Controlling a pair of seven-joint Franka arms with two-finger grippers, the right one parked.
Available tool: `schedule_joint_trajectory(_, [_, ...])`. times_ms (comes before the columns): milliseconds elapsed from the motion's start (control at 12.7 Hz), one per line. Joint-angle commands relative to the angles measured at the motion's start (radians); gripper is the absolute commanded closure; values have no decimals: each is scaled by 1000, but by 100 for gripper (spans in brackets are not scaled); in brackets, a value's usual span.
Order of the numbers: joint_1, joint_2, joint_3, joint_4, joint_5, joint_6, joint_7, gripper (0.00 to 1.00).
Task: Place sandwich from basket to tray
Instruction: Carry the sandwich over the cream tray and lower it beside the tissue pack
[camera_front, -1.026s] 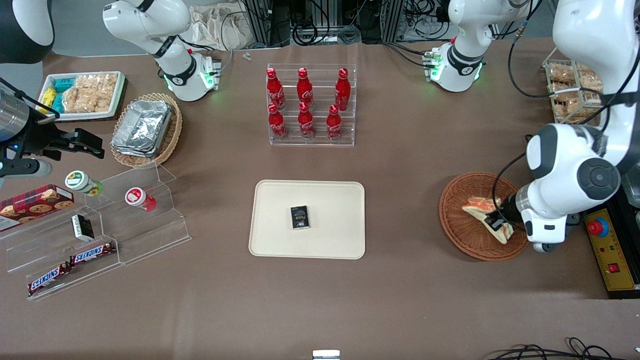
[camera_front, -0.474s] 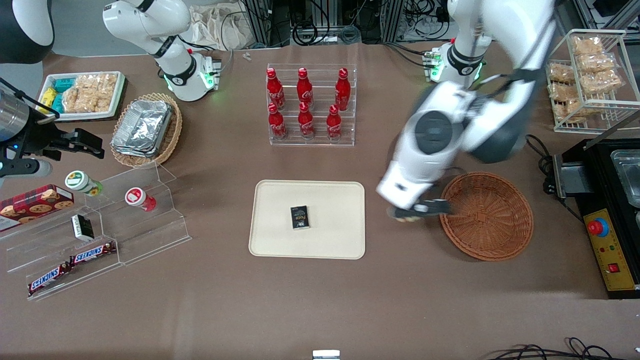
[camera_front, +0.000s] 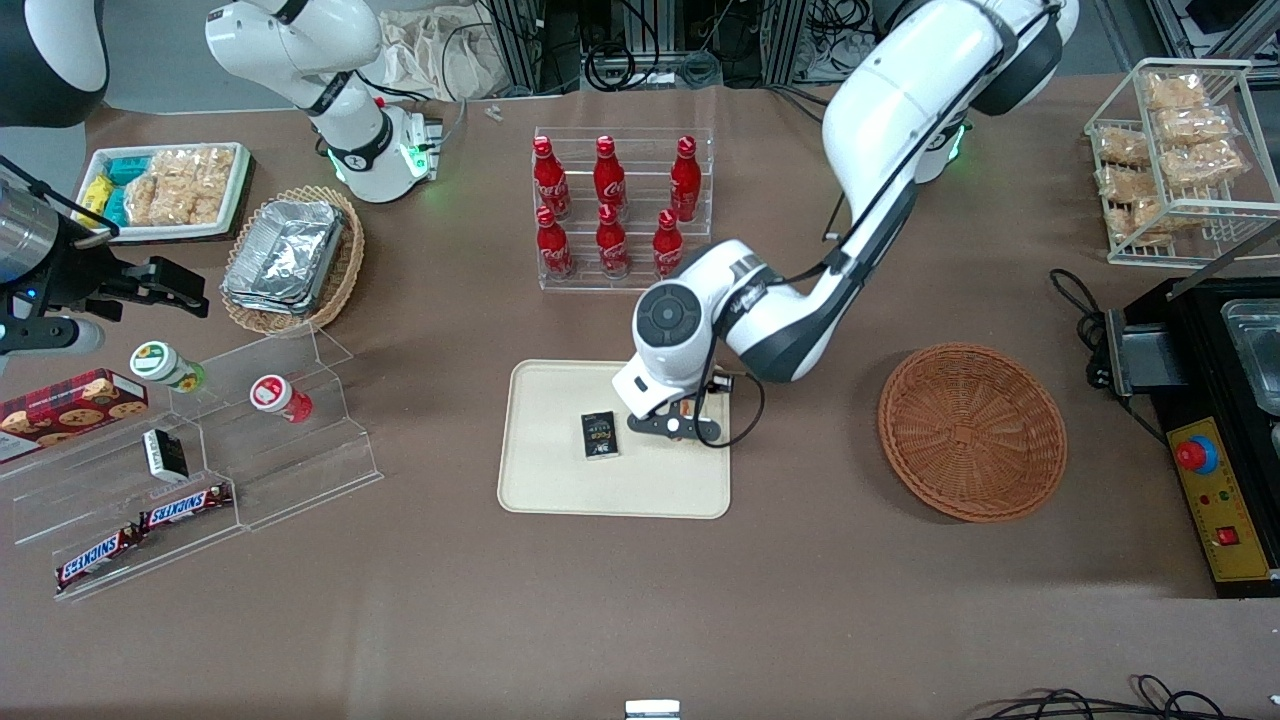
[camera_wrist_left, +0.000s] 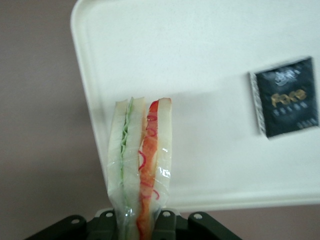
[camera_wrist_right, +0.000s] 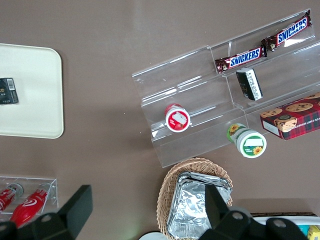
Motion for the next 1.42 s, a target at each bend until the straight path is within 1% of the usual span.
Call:
schedule_joint_trajectory(0, [1,37,6,53,20,27,24,100])
schedule_joint_trajectory(395, [10,113,14,180,21,49,22,100])
schedule_joint_trajectory(474, [16,118,14,182,19,49,22,94])
schedule_joint_trajectory(553, [16,129,14,182,20,50,21,78])
schedule_joint_trajectory(632, [16,130,14,182,19,52,13,49])
schedule_joint_trajectory(711, [15,133,14,182,20,61,11,12])
schedule_joint_trajectory(789, [15,132,17,182,21,76,10,0])
schedule_joint_trajectory(947, [13,113,23,182,24,75,2,0])
schedule_joint_trajectory(1105, [19,58,25,181,22,62,-7,0])
schedule_joint_trajectory(1342, [21,-67,97,174,4,-41,8,0])
